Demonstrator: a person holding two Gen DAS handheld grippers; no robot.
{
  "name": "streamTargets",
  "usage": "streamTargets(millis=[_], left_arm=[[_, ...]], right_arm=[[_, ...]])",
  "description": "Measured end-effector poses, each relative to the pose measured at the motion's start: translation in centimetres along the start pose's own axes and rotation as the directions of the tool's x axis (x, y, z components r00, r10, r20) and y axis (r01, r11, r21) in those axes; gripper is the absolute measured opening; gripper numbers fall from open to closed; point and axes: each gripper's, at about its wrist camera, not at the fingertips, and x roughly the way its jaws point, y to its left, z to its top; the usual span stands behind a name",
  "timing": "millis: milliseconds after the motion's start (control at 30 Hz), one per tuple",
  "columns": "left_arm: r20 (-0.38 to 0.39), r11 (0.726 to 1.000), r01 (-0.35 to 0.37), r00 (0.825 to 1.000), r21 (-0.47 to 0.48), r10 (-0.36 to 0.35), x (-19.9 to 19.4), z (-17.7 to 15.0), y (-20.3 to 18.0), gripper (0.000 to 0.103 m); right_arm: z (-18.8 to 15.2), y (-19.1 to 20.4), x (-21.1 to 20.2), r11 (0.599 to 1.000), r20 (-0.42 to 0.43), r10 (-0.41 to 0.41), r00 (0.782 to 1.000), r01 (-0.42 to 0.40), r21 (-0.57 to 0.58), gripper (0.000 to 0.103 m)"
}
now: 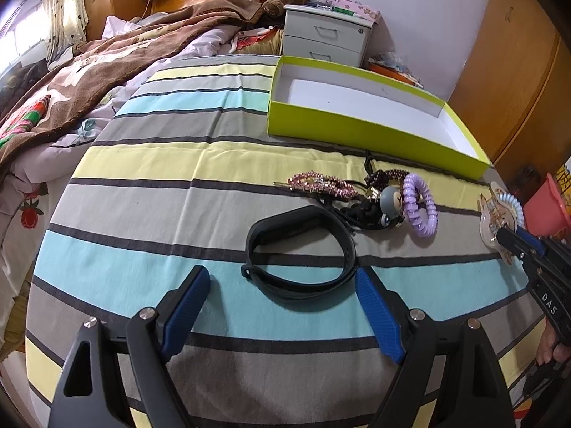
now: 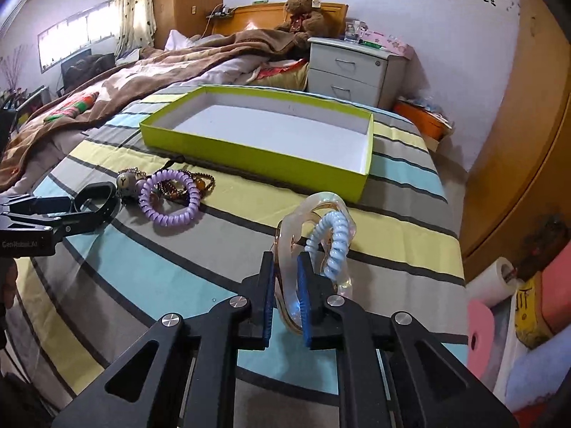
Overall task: Organize jewelry
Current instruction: 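Lower the left gripper onto the black watch band while the right gripper holds the claw clip, then grasp and lift the black watch band with the left gripper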
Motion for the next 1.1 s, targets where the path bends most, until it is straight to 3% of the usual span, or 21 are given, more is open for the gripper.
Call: streamTargets(millis=[67,167,300,433,533,600,700,767,800,867,933,1033,1100], left_arm=[[0.015,1.000,0.014,1.000,-0.009,-0.014,-0.1,0.0,0.2,0.081],[0.031,0.999,0.040,0.999,-0.013,-0.040,-0.4,0.1,0.5,0.066],[0.030,0.999,0.045,0.999,-0.018,-0.045,-0.4,0.2,0.5,0.065],[0.037,0.999,0.048,0.998,-0.021,-0.047,-0.5,0.3,0.6,0.063],[0.054,0.999,0.045,0.998,-0.021,-0.044,-1.0,0.4,0.6,0.061],[0.061,0.999,0.046,0.997,-0.021,-0.045,-1.3,0.6,0.5,0.058],[0.077,0.999,0.043,0.996,-0.017,-0.041,-1.9,0.8,0.5,0.054],[0.083,0.999,0.048,0.996,-0.021,-0.046,-2.1,1.0,0.5,0.052],[0.086,0.999,0.049,0.995,-0.016,-0.047,-2.1,1.0,0.4,0.051],[0.085,0.999,0.051,0.995,-0.016,-0.049,-2.2,1.1,0.4,0.050],[0.085,0.999,0.052,0.995,-0.016,-0.051,-2.3,1.1,0.4,0.047],[0.097,0.999,0.054,0.994,-0.005,-0.053,-2.5,1.3,0.3,0.039],[0.104,0.999,0.053,0.993,-0.005,-0.052,-2.7,1.5,0.3,0.032]], right_arm=[[0.0,0.0,-0.8,1.000,0.036,-0.003,0.999,0.003,-0.005,0.012],[0.4,-0.2,-2.1,1.000,0.079,-0.001,0.997,0.001,-0.001,0.012],[0.9,-0.5,-3.5,1.000,0.124,0.026,0.992,-0.027,0.006,0.012],[1.1,-0.7,-4.0,0.992,0.144,0.115,0.983,-0.121,0.034,0.012],[1.2,-0.6,-3.4,0.985,0.105,0.160,0.982,-0.166,0.050,0.012],[1.4,-1.1,-4.3,0.955,0.150,0.267,0.952,-0.283,0.093,0.012],[1.4,-1.5,-3.6,0.929,0.136,0.326,0.936,-0.344,0.140,0.012],[1.1,-2.7,-3.3,0.863,0.169,0.423,0.890,-0.453,0.225,0.012],[1.0,-3.2,-3.3,0.859,0.182,0.409,0.894,-0.445,0.252,0.012],[1.2,-2.9,-3.7,0.911,0.175,0.307,0.936,-0.342,0.230,0.012],[1.4,-3.0,-4.1,0.901,0.185,0.330,0.926,-0.367,0.232,0.012],[2.0,-2.9,-5.3,0.929,0.215,0.266,0.940,-0.309,0.201,0.012],[2.5,-2.9,-6.0,0.930,0.235,0.266,0.935,-0.313,0.193,0.012]])
